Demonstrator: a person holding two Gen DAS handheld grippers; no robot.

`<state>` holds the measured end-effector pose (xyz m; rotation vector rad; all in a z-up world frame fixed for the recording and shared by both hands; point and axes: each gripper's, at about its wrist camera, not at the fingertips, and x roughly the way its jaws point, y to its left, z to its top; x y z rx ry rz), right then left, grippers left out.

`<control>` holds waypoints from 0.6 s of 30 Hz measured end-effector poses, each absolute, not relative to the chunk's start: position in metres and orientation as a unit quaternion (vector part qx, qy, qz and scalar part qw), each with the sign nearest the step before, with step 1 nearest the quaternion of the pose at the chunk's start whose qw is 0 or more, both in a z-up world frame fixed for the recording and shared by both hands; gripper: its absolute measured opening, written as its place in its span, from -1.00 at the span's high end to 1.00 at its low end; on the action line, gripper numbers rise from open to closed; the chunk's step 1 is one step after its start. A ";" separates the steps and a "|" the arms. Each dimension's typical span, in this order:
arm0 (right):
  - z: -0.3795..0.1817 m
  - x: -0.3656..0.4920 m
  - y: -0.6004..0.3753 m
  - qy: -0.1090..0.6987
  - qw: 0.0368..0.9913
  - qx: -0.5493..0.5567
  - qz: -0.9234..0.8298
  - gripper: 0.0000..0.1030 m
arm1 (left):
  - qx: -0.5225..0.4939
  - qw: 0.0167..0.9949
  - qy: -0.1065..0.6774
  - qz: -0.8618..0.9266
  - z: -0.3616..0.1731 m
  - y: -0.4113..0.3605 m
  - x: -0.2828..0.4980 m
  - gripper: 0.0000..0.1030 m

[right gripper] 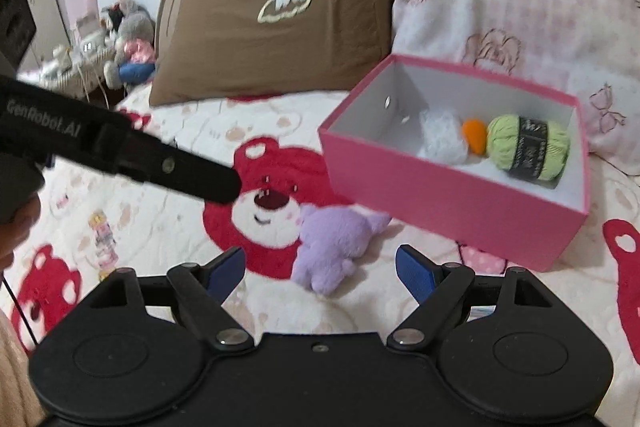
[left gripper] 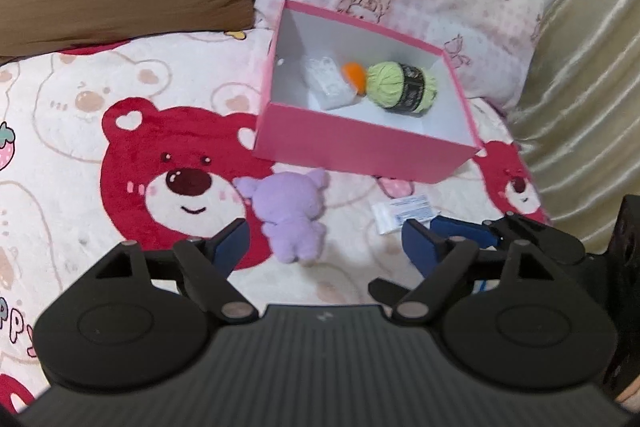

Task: Organize objects
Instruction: 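Withdraw the left tool from the pink box, then move the right tool to the purple plush toy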

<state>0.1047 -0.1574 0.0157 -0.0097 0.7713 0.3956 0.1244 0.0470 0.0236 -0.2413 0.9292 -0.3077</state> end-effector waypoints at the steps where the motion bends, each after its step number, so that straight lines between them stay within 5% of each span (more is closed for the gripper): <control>1: 0.011 0.105 -0.153 0.376 0.906 -0.013 0.194 -0.66 | -0.112 0.876 0.444 -0.150 0.018 0.048 0.125 -0.60; 18: -0.057 0.133 -0.118 0.381 0.905 -0.042 0.184 -0.61 | -0.126 0.869 0.451 -0.157 -0.063 0.046 0.155 -0.53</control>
